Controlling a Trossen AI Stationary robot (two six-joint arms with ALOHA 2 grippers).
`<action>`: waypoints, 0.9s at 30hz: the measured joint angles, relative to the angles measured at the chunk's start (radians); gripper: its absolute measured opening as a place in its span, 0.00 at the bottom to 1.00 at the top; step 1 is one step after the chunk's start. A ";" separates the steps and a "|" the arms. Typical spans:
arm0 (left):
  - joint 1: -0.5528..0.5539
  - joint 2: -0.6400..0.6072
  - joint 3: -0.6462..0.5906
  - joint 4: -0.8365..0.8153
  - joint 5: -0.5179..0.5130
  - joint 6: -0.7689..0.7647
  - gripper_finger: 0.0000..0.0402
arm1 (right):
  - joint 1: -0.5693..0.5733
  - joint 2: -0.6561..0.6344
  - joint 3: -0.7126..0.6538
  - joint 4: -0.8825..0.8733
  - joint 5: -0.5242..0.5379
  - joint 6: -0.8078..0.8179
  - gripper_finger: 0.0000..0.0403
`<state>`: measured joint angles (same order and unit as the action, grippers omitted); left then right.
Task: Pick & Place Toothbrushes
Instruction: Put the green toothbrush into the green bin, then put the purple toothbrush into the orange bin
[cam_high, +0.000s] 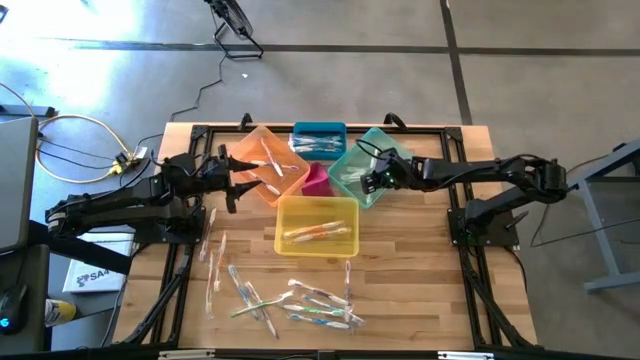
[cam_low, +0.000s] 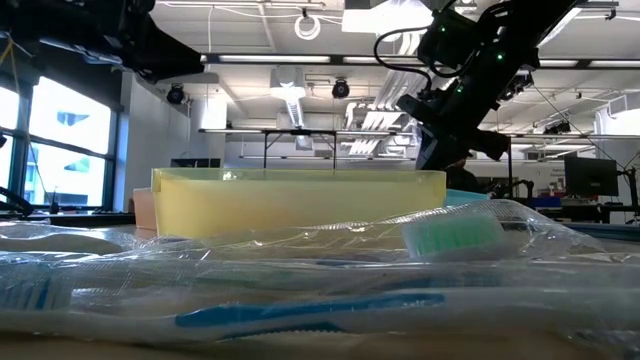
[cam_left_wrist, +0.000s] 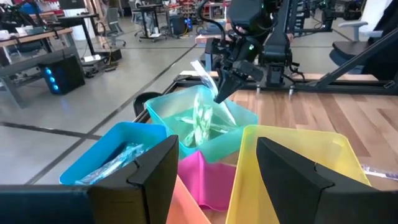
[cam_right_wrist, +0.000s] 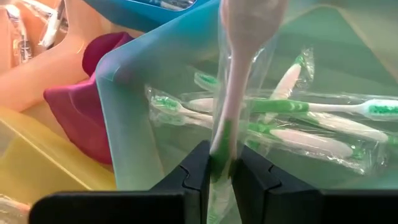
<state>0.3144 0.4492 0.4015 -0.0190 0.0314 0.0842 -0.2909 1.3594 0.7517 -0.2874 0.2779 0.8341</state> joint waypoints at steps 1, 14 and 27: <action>0.000 0.000 0.000 -0.003 -0.001 0.002 0.53 | 0.000 0.000 0.000 0.000 -0.006 -0.002 0.14; 0.000 0.000 0.000 -0.019 0.000 0.020 0.53 | -0.003 0.000 0.000 0.012 -0.017 -0.041 0.30; 0.000 0.000 0.000 -0.037 0.002 0.024 0.53 | -0.009 -0.082 0.001 0.201 -0.046 -0.141 0.23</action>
<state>0.3142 0.4496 0.4015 -0.0555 0.0338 0.1078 -0.3001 1.2769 0.7525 -0.0863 0.2324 0.6933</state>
